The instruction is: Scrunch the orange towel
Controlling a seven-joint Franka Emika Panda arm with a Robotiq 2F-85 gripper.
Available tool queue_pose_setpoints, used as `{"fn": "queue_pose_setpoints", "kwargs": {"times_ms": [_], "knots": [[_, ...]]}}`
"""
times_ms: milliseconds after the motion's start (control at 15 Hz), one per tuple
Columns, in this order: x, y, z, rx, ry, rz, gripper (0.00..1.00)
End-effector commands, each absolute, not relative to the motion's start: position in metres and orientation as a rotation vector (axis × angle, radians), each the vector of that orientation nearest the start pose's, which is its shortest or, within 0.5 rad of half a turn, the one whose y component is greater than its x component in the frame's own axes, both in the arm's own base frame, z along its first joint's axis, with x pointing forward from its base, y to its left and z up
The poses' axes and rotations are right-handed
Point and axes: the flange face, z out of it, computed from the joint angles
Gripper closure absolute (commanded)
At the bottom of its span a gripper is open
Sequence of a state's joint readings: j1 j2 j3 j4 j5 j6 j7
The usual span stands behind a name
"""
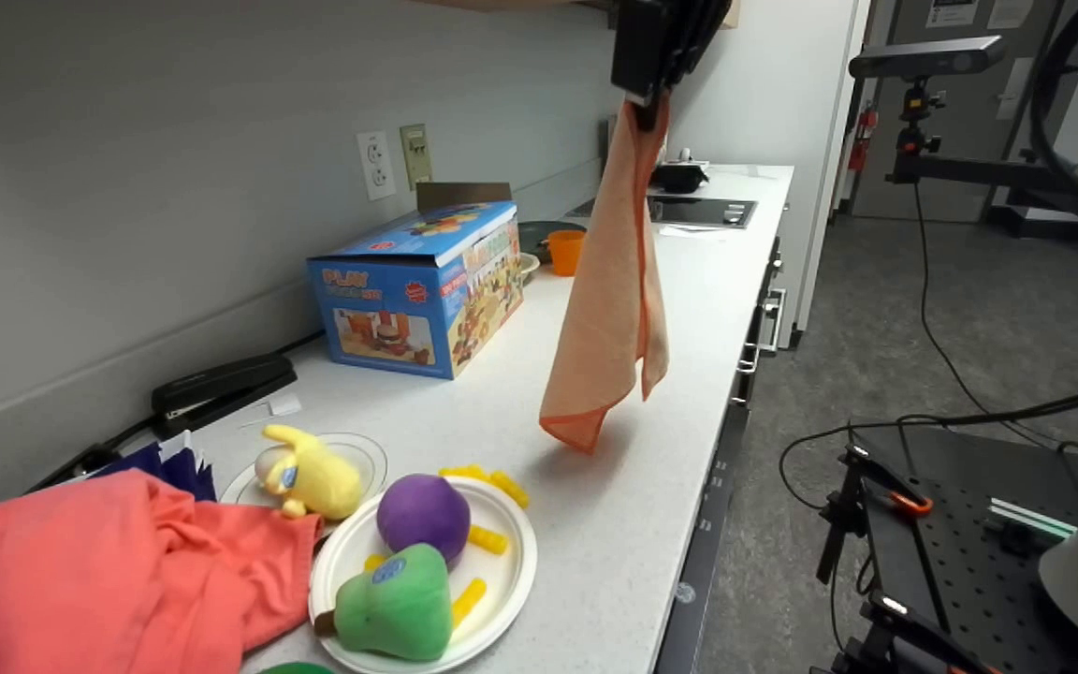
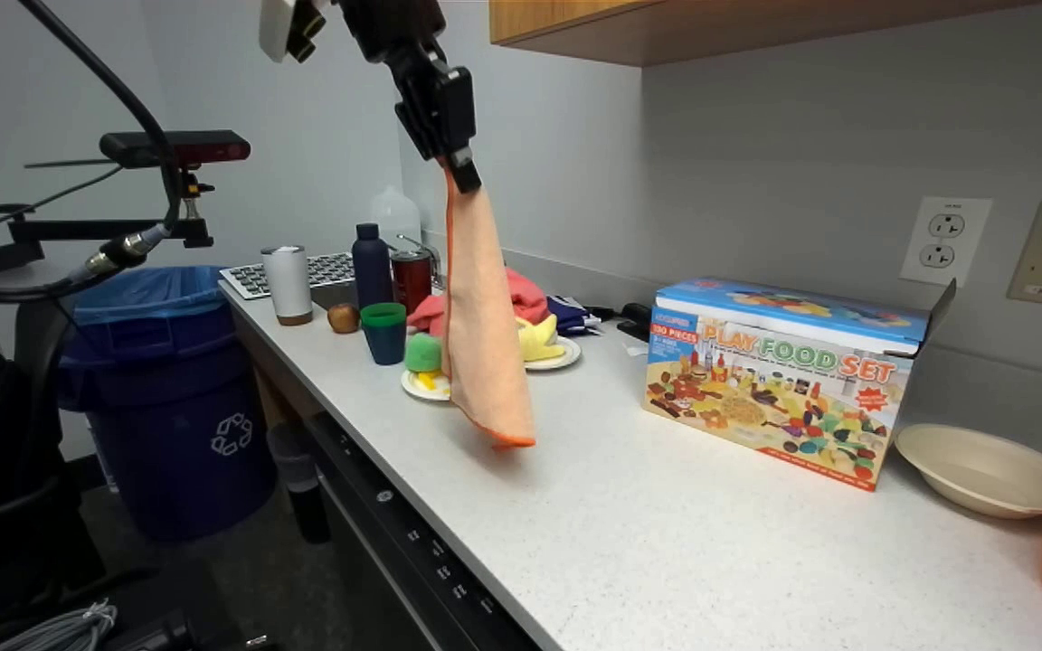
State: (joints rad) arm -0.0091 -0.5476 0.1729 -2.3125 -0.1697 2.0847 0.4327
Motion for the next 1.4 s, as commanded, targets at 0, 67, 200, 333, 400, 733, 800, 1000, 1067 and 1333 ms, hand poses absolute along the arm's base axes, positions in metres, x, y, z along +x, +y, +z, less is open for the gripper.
{"fn": "queue_pose_setpoints", "kwargs": {"times_ms": [0,67,200,333,400,733,800,1000,1067,1333], "knots": [[0.425,0.06,0.537,-3.304,0.387,-0.547,0.99],[0.43,0.058,0.521,-3.328,0.385,-0.542,0.99],[0.439,0.055,0.492,-3.362,0.383,-0.546,0.99],[0.448,0.053,0.466,-3.392,0.399,-0.576,0.99],[0.452,0.05,0.454,-3.407,0.415,-0.586,0.99],[0.466,0.037,0.416,-3.467,0.543,-0.689,0.99],[0.468,0.035,0.412,-3.473,0.572,-0.714,0.99],[0.473,0.038,0.409,-3.494,0.627,-0.846,0.99],[0.475,0.038,0.408,-3.501,0.636,-0.901,0.99],[0.476,0.04,0.403,-3.537,0.604,-1.167,0.99]]}}
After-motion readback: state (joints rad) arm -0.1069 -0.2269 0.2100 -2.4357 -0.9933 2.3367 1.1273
